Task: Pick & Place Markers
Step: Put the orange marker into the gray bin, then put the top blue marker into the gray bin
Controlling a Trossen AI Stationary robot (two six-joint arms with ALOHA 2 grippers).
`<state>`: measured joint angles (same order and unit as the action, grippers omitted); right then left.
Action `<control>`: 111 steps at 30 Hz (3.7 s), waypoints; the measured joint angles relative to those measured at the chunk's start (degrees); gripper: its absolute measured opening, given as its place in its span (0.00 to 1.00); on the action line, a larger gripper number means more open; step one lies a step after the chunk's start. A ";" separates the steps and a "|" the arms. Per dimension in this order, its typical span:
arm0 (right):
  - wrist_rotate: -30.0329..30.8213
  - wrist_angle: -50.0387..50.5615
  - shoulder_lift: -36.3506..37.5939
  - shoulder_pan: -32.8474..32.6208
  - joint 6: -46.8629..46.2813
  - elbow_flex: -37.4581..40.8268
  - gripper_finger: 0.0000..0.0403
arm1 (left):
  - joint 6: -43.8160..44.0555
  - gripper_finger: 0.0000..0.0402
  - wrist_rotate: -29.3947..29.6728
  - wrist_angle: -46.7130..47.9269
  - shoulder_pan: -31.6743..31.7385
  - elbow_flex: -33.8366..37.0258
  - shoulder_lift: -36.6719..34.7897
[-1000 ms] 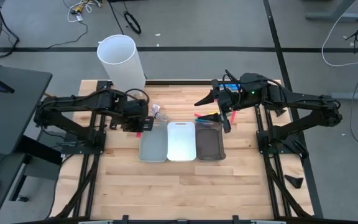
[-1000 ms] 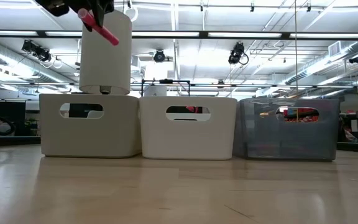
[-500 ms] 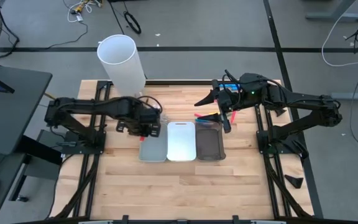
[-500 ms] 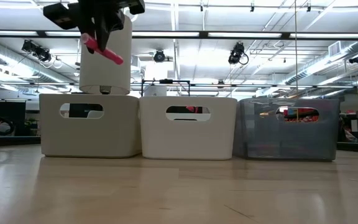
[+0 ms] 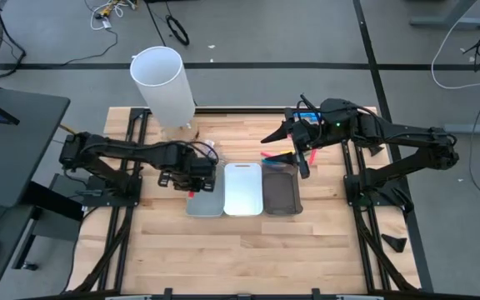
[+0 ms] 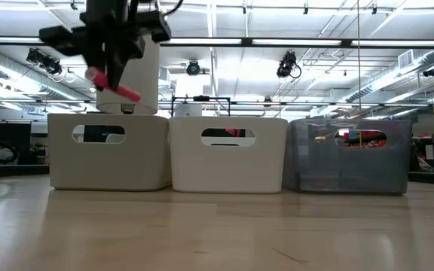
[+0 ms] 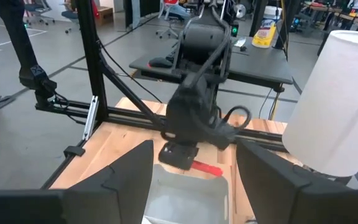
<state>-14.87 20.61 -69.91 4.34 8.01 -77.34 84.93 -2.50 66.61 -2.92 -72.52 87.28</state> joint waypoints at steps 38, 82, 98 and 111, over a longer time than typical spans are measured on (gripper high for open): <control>0.02 3.09 0.00 0.00 1.95 0.00 0.58 | 10.47 0.36 -3.19 -29.18 -0.85 22.74 -0.02; 2.67 2.51 0.02 0.02 2.01 0.00 0.58 | -31.16 0.55 8.12 -40.63 0.87 22.53 -15.59; 2.42 3.19 -0.68 -0.25 -13.44 0.00 0.58 | -64.65 0.55 4.25 -62.42 0.83 22.55 -25.91; 2.51 -3.58 -7.17 -2.06 -14.90 0.04 0.58 | -71.40 0.55 -2.96 -76.51 0.83 22.57 -28.17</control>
<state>-12.36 17.03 -77.08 2.28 -6.89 -77.30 13.52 -5.46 -9.90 -2.09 -49.95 59.11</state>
